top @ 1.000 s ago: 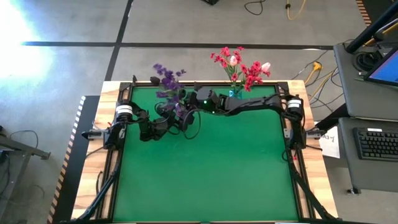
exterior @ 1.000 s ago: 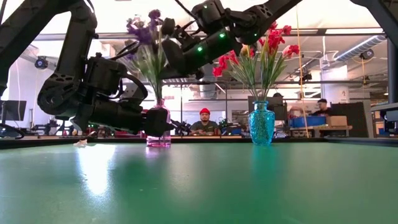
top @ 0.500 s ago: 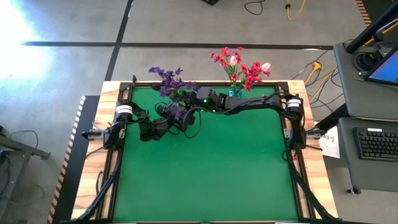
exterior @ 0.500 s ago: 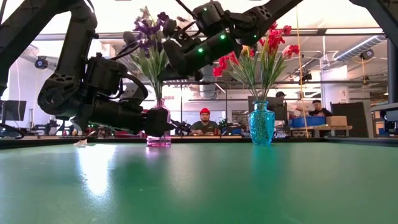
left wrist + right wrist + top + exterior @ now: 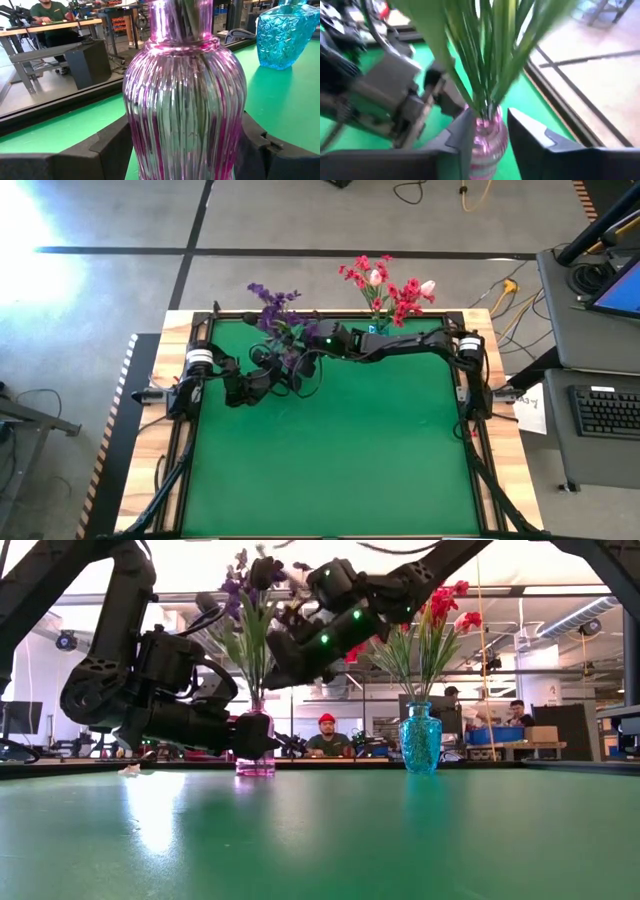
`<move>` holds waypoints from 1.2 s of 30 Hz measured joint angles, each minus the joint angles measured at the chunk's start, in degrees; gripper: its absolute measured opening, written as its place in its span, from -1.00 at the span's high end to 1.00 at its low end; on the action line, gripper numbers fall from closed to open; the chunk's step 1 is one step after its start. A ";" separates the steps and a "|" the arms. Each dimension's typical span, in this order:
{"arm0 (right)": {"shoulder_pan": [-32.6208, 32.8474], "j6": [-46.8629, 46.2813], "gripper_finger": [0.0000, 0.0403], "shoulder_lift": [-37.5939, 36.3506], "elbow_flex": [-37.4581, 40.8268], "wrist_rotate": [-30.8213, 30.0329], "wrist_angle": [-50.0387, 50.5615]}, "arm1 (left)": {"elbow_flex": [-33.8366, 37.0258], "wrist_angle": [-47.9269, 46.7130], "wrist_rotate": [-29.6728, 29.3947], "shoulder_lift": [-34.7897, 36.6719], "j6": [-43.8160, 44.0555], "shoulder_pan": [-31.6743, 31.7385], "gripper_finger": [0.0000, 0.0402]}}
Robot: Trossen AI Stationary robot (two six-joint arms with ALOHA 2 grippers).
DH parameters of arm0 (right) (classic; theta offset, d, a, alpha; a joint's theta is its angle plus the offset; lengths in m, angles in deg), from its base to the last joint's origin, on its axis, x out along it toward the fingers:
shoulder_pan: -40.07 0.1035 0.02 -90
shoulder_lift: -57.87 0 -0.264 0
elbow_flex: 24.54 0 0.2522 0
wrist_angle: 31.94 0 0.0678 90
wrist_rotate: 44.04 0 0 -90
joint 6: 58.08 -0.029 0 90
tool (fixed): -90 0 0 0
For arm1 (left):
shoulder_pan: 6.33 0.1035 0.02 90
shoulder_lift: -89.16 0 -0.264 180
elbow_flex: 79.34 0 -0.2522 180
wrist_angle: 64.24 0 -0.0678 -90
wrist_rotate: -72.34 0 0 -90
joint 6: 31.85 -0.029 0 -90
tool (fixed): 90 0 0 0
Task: Sort flowers into vase by color
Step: Return to Home Position
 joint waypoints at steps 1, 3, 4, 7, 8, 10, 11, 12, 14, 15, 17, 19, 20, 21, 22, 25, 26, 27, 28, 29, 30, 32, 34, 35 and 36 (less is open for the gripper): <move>0.09 0.09 0.40 -0.22 -0.09 -0.01 0.06 | 0.10 -0.06 -0.06 0.10 0.00 -0.20 -0.25; 0.17 -0.05 0.30 -0.34 -0.13 0.08 0.68 | 0.58 0.27 -0.43 0.43 0.00 -0.79 -0.25; 0.21 -0.09 0.25 -0.33 -0.13 0.22 1.27 | 0.93 0.50 -0.59 0.61 -0.01 -1.06 -0.25; 0.25 -0.09 0.14 -0.41 -0.11 0.21 2.15 | 2.19 0.34 -0.71 1.99 -0.04 -1.72 -0.27; 0.25 -0.09 0.11 -0.65 -0.11 0.21 2.30 | 2.55 0.26 -0.70 2.36 -0.07 -1.87 -0.28; 0.25 -0.11 0.07 -1.28 -0.13 0.22 2.37 | 3.33 -0.15 -0.72 3.40 -0.07 -2.01 -0.29; 0.25 -0.09 0.05 -1.60 -0.13 0.28 2.56 | 3.56 -0.13 -0.87 3.79 -0.07 -2.01 -0.29; 0.28 -0.09 0.04 -1.85 -0.13 0.39 2.89 | 3.62 -0.02 -0.87 4.07 -0.07 -2.01 -0.29; 0.33 -0.05 0.02 -2.18 -0.13 0.55 3.19 | 3.82 0.44 -1.06 4.62 0.06 -1.99 -0.29; 0.33 -0.05 0.01 -2.40 -0.13 0.93 3.86 | 3.78 0.76 -1.09 4.65 0.28 -1.98 -0.30; 0.35 -0.04 0.01 -2.59 -0.13 1.02 3.94 | 3.74 0.72 -1.12 4.65 0.83 -1.98 -0.30; 0.35 -0.09 0.01 -2.79 -0.15 1.02 4.75 | 3.76 0.84 -1.42 4.65 1.06 -1.98 -0.30; 0.35 -0.09 0.01 -2.81 -0.15 1.02 4.94 | 3.76 0.90 -1.85 4.63 1.20 -1.98 -0.30; 0.35 -0.09 0.01 -2.81 -0.17 1.02 5.04 | 3.79 0.86 -2.43 4.63 1.22 -1.98 -0.31; 0.35 -0.13 0.01 -2.81 -0.15 1.02 5.23 | 3.79 0.71 -2.67 4.63 1.23 -1.98 -0.32; 0.42 -0.17 0.01 -2.81 -0.21 1.02 5.25 | 3.78 0.09 -2.69 4.63 1.28 -1.96 -0.36; 0.45 -0.15 0.01 -2.81 -0.24 1.03 5.18 | 3.76 -0.05 -2.69 4.63 1.36 -1.96 -0.38; 0.49 -0.16 0.01 -2.81 -0.24 1.05 5.15 | 3.76 -0.19 -2.84 4.63 1.36 -1.96 -0.40; 0.51 -0.16 0.01 -2.81 -0.24 1.06 5.15 | 3.76 -0.24 -3.54 4.63 1.38 -1.96 -0.42; 0.61 -0.16 0.01 -2.81 -0.24 1.06 5.16 | 3.76 -0.24 -4.37 4.63 1.38 -1.98 -0.44; 0.60 -0.14 0.01 -2.81 -0.24 1.06 5.18 | 3.72 -0.14 -5.29 4.63 1.37 -1.98 -0.46; 0.67 -0.14 0.01 -2.87 -0.24 1.06 5.31 | 3.71 -0.12 -5.86 4.65 1.38 -1.95 -0.49; 0.70 -0.14 0.01 -2.91 -0.25 1.06 5.59 | 3.71 -0.22 -5.99 4.65 1.38 -1.96 -0.51; 0.70 -0.14 0.01 -2.93 -0.26 1.06 5.87 | 3.71 -0.22 -5.97 4.65 1.38 -1.96 -0.52; 0.70 -0.15 0.01 -2.94 -0.26 1.06 6.22 | 3.71 -0.22 -5.99 4.65 1.38 -1.96 -0.53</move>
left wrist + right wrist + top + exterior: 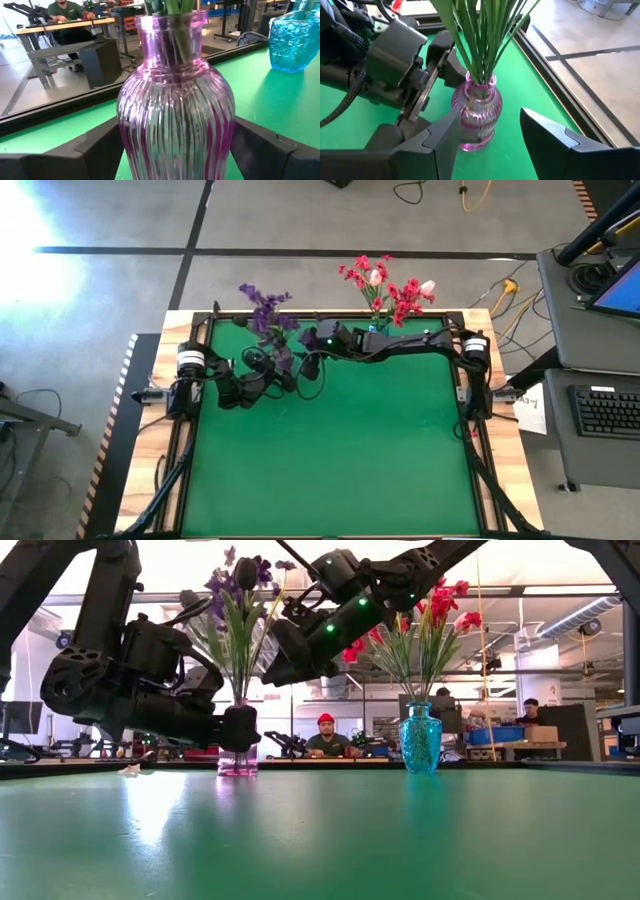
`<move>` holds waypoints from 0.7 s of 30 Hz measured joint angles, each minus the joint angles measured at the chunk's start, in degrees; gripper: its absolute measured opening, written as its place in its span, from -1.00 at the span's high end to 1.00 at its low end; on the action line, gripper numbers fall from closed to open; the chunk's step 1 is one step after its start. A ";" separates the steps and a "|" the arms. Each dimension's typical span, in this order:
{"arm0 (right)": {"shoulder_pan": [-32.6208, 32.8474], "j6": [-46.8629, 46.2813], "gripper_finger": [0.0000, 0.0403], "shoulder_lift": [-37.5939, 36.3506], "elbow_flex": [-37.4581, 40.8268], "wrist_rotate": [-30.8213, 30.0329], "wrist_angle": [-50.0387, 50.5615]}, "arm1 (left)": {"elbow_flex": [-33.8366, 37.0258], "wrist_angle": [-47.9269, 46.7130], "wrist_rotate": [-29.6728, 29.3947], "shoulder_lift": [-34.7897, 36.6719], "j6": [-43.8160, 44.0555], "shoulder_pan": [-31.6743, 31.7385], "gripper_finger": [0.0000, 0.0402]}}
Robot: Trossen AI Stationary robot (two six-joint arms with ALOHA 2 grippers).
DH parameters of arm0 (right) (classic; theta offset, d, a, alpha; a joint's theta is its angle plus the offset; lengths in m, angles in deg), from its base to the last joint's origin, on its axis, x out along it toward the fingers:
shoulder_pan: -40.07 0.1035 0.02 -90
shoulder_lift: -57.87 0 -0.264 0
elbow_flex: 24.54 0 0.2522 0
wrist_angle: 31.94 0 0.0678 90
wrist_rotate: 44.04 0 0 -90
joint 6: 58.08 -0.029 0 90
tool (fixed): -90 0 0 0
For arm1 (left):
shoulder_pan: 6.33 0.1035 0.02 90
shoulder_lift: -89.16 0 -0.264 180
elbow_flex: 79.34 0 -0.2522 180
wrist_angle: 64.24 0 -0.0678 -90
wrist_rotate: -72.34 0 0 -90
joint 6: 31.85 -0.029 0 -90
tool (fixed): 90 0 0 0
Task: Sort flowers into vase by color
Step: Return to Home Position
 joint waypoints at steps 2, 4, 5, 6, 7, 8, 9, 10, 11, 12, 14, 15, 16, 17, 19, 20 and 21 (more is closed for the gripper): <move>0.00 -0.09 0.01 0.00 0.00 0.00 0.67 | 0.01 -0.04 0.02 0.00 0.00 -0.08 -0.55; 0.00 -0.12 0.01 -0.16 0.00 -0.02 1.65 | 0.26 -0.04 0.00 0.06 0.02 -0.37 -0.56; 0.00 -0.14 0.01 -0.27 -0.01 0.00 2.16 | 0.47 -0.09 0.01 0.12 0.01 -0.54 -0.57; 0.00 -0.24 0.01 -0.48 -0.02 -0.01 2.62 | 0.63 -0.06 0.02 0.23 0.01 -0.66 -0.57; 0.00 -0.40 0.01 -0.76 -0.02 -0.02 3.22 | 0.84 -0.06 0.07 0.38 0.00 -0.76 -0.57; 0.00 -0.44 0.01 -0.98 -0.02 -0.02 3.57 | 1.05 0.06 0.09 0.48 0.00 -0.83 -0.58; 0.00 -0.44 0.01 -1.16 -0.05 -0.02 3.59 | 1.22 0.32 0.16 0.60 0.00 -0.83 -0.58; 0.00 -0.44 0.01 -1.36 -0.07 -0.02 3.71 | 1.47 0.64 0.22 0.81 0.02 -0.83 -0.58; 0.00 -0.43 0.01 -1.49 -0.07 -0.03 3.92 | 1.67 0.74 0.22 1.20 0.01 -0.83 -0.58; 0.00 -0.42 0.01 -1.61 -0.07 -0.02 4.11 | 1.98 0.96 0.22 1.65 0.02 -0.84 -0.58; 0.01 -0.42 0.01 -1.79 -0.07 -0.04 4.98 | 3.12 0.91 0.24 2.90 0.02 -1.00 -0.58; 0.00 -0.42 0.01 -1.97 -0.07 -0.04 5.30 | 3.78 0.89 0.26 3.61 0.02 -1.07 -0.58; 0.02 -0.43 0.01 -2.09 -0.07 -0.04 5.73 | 4.50 0.89 0.25 4.40 0.02 -1.09 -0.58; 0.00 -0.41 0.01 -2.16 -0.07 -0.04 5.96 | 5.18 0.90 0.25 5.20 0.02 -1.09 -0.58; -0.02 -0.14 0.01 -2.21 -0.07 -0.04 5.98 | 6.60 0.87 0.31 6.92 0.02 -1.09 -0.58; -0.04 -0.12 0.01 -2.21 -0.07 -0.05 6.00 | 7.33 0.88 0.31 7.85 0.02 -1.09 -0.58; -0.07 -0.09 0.01 -2.21 -0.07 -0.06 6.04 | 8.00 0.94 0.31 8.69 0.02 -1.13 -0.58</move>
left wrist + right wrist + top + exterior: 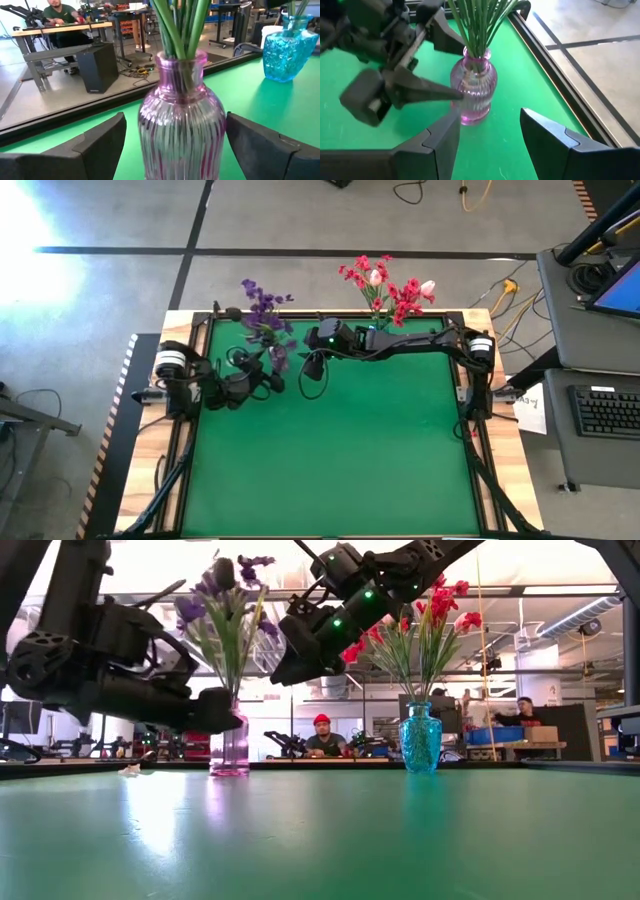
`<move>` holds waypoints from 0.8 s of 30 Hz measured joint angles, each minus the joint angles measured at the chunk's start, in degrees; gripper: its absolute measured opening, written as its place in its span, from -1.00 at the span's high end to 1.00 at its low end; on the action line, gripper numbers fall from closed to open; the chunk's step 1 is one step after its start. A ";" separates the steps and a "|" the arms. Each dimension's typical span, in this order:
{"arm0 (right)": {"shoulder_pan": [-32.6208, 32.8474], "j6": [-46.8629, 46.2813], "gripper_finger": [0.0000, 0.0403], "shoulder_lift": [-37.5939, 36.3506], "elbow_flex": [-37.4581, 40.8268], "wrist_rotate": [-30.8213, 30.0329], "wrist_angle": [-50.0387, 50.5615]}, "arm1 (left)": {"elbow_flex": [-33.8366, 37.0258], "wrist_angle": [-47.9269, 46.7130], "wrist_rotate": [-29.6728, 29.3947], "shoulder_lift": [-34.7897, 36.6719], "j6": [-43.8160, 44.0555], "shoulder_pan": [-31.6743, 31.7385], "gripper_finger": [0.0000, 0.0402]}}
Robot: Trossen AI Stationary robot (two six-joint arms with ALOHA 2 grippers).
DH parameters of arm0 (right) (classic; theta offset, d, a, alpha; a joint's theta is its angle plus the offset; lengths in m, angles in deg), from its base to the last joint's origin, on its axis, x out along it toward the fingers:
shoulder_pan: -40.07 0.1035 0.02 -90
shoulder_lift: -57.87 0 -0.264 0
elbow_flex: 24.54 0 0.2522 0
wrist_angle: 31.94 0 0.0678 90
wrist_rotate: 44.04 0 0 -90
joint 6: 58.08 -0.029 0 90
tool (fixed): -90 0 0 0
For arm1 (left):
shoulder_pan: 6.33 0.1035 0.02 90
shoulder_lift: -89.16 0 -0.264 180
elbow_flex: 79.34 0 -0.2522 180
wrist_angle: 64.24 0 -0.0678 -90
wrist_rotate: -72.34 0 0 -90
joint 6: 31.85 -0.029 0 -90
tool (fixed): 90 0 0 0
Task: Sort flowers into vase by color
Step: Return to Home Position
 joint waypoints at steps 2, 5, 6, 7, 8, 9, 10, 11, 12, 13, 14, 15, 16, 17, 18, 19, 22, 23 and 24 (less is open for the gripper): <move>0.00 0.08 0.01 0.00 0.00 0.00 0.00 | 1.20 -0.08 0.04 1.38 0.00 -0.09 -0.58; 0.00 0.16 0.01 -0.07 0.00 0.00 -0.02 | 2.08 -0.06 0.04 2.56 0.00 -0.09 -0.58; 0.00 0.15 0.01 -0.07 0.00 0.00 -0.02 | 2.19 -0.12 0.04 2.69 0.01 -0.09 -0.58; 0.00 0.15 0.01 -0.07 0.00 0.00 -0.02 | 2.22 -0.41 0.07 2.82 0.02 -0.09 -0.58; 0.00 0.18 0.01 -0.09 0.00 0.00 0.00 | 2.36 -0.46 0.08 2.88 0.11 -0.15 -0.58; 0.00 0.30 0.01 -0.14 0.00 0.00 0.12 | 2.58 -0.45 0.06 2.96 0.40 -0.36 -0.58; 0.07 0.39 0.01 -0.35 0.00 0.00 0.44 | 2.80 -0.44 0.08 3.01 0.59 -0.64 -0.58; 0.09 0.41 0.01 -0.66 0.00 0.00 1.03 | 3.15 -0.46 0.08 3.12 0.92 -1.04 -0.58; 0.11 0.43 0.01 -0.99 0.00 -0.01 1.52 | 3.63 -0.46 0.08 3.29 1.03 -1.51 -0.58; 0.11 0.45 0.01 -1.45 0.00 0.00 2.13 | 4.08 -0.42 0.06 3.47 1.09 -2.07 -0.58; 0.11 0.49 0.01 -2.01 0.00 -0.02 2.94 | 4.56 -0.41 0.07 3.74 1.12 -2.71 -0.58; 0.10 0.61 0.01 -2.46 0.00 -0.01 3.47 | 5.09 -0.42 0.07 4.02 1.17 -3.37 -0.58; 0.09 0.68 0.01 -3.01 0.00 -0.01 3.94 | 5.57 -0.42 0.06 4.43 1.35 -4.03 -0.58; 0.09 0.99 0.01 -3.46 0.00 0.00 4.59 | 5.97 -0.36 0.08 4.79 1.45 -4.74 -0.58; 0.09 1.36 0.01 -3.81 0.00 0.01 5.03 | 6.41 -0.23 0.06 5.15 1.54 -5.39 -0.58; 0.11 1.67 0.01 -4.10 0.00 0.00 5.14 | 6.94 -0.48 0.06 5.72 1.58 -6.06 -0.58; 0.33 2.35 0.01 -5.08 0.56 0.02 5.98 | 8.24 -0.36 0.08 7.60 1.70 -7.98 -0.58; 0.37 2.70 0.01 -5.62 1.13 0.06 5.89 | 8.86 -0.35 0.05 8.38 1.71 -8.81 -0.58; 0.37 2.90 0.01 -6.25 1.96 0.06 5.85 | 9.31 -0.37 -0.01 9.12 1.72 -9.70 -0.58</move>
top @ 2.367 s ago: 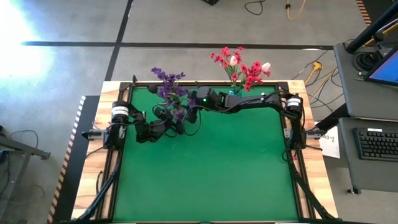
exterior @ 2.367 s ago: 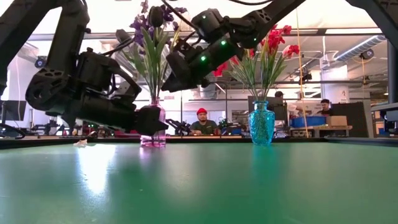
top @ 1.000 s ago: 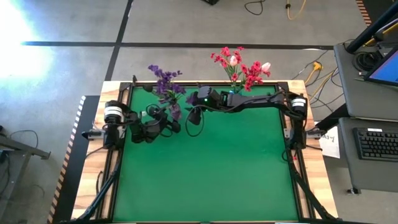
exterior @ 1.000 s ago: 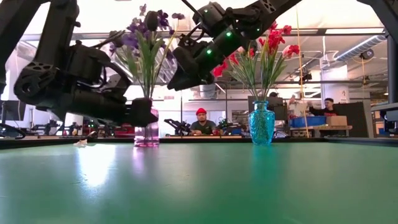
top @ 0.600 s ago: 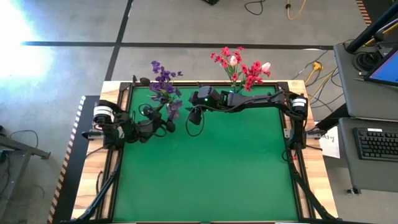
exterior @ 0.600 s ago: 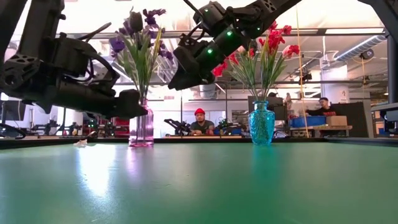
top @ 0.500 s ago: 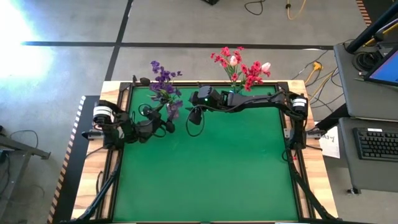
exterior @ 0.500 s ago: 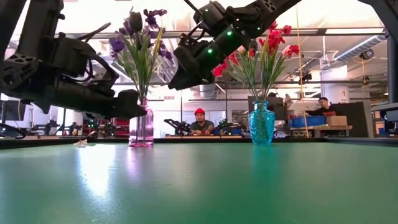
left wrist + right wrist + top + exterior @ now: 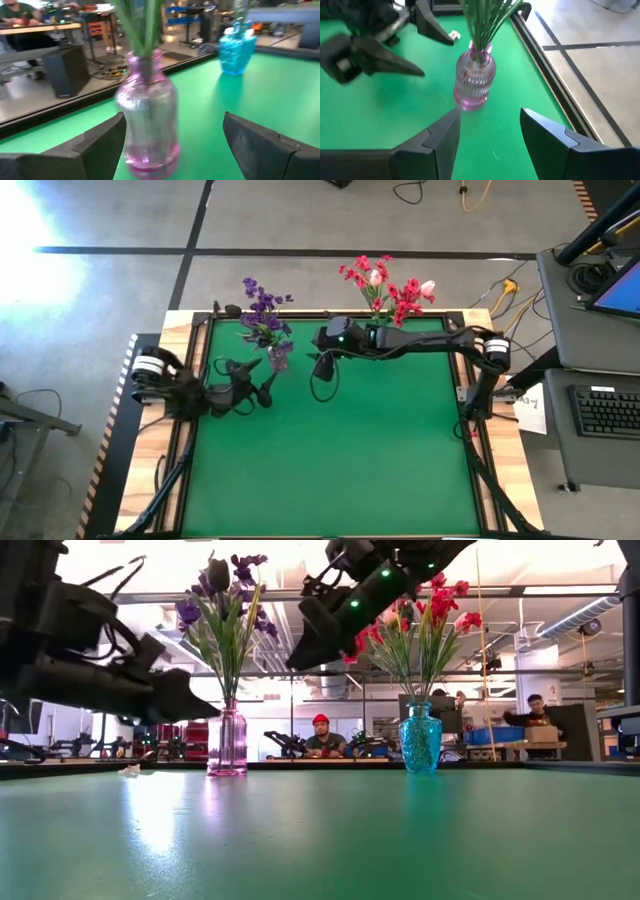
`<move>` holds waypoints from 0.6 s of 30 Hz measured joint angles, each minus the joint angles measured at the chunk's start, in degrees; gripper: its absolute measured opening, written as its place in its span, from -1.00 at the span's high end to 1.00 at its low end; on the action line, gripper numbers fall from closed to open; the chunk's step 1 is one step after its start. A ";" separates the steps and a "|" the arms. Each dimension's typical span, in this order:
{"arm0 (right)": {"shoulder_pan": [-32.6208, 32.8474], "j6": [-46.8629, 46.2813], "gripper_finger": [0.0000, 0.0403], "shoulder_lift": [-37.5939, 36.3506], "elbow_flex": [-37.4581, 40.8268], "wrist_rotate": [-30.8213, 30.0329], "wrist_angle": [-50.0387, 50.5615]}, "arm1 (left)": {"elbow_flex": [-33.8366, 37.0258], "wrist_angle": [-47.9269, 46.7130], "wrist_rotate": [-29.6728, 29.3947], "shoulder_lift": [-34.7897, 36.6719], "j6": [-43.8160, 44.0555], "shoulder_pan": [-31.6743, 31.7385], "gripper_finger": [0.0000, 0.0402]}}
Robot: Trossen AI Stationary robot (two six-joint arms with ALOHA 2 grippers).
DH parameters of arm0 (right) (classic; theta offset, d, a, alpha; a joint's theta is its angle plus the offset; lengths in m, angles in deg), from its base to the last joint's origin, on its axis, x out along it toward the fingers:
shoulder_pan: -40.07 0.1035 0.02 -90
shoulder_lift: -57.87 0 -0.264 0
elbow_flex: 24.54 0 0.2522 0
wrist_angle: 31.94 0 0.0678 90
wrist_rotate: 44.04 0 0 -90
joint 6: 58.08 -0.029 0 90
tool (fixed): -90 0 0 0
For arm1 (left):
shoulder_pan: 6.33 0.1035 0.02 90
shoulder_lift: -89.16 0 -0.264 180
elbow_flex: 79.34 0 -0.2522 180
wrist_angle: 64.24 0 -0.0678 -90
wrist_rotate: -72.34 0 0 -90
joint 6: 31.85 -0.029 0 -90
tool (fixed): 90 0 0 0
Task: Sort flowers into vase by color
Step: Return to Home Position
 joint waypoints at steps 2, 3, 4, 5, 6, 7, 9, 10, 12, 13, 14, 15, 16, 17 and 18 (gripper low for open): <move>0.07 0.26 0.01 -1.71 1.95 0.04 -0.20 | 0.09 -0.85 -0.17 1.81 -0.24 -2.44 -0.58; 0.12 0.26 0.01 -2.81 3.10 0.05 -0.40 | 0.07 -0.80 -0.26 2.69 -0.81 -3.94 -0.58; 0.23 0.26 0.01 -4.26 4.50 0.07 -0.55 | 0.01 -0.44 -0.57 3.35 -1.64 -5.67 -0.57; 0.40 0.28 0.01 -5.89 6.01 0.03 -0.82 | 0.03 -0.82 -1.22 4.25 -2.55 -7.47 -0.57; 0.66 0.35 0.01 -7.56 7.46 0.00 -1.37 | 0.01 -0.88 -2.17 5.15 -3.31 -9.26 -0.56; 0.97 0.55 0.01 -9.46 9.04 0.00 -1.96 | -0.06 -0.77 -3.21 6.21 -3.67 -11.11 -0.55; 1.93 0.73 0.01 -13.45 12.41 -0.02 -3.28 | -0.55 -0.66 -5.03 8.54 -4.48 -14.62 -0.54; 2.51 0.75 0.01 -15.40 14.13 -0.02 -4.57 | -0.92 -0.69 -5.75 9.69 -5.08 -16.20 -0.53; 3.72 1.03 0.01 -19.99 17.95 -0.02 -6.65 | -2.39 -0.66 -5.97 11.89 -6.88 -18.54 -0.51; 4.52 1.45 0.01 -22.27 19.76 -0.02 -7.77 | -3.32 -0.71 -5.95 12.80 -8.36 -19.31 -0.51; 5.27 1.52 0.01 -24.70 21.49 -0.04 -8.95 | -4.47 -0.71 -6.01 13.43 -10.14 -19.76 -0.50; 5.97 1.51 0.01 -27.15 23.30 -0.04 -9.66 | -6.05 -0.71 -6.01 13.84 -12.17 -19.95 -0.49; 6.78 1.40 0.01 -29.50 24.89 -0.07 -9.77 | -7.61 -0.82 -5.74 14.08 -14.39 -20.13 -0.49; 7.71 1.19 0.01 -31.93 26.37 -0.14 -9.81 | -9.14 -1.18 -5.22 14.31 -16.60 -20.44 -0.48; 8.66 0.77 0.01 -34.36 27.82 -0.60 -9.79 | -10.78 -1.91 -4.25 14.45 -18.77 -20.96 -0.47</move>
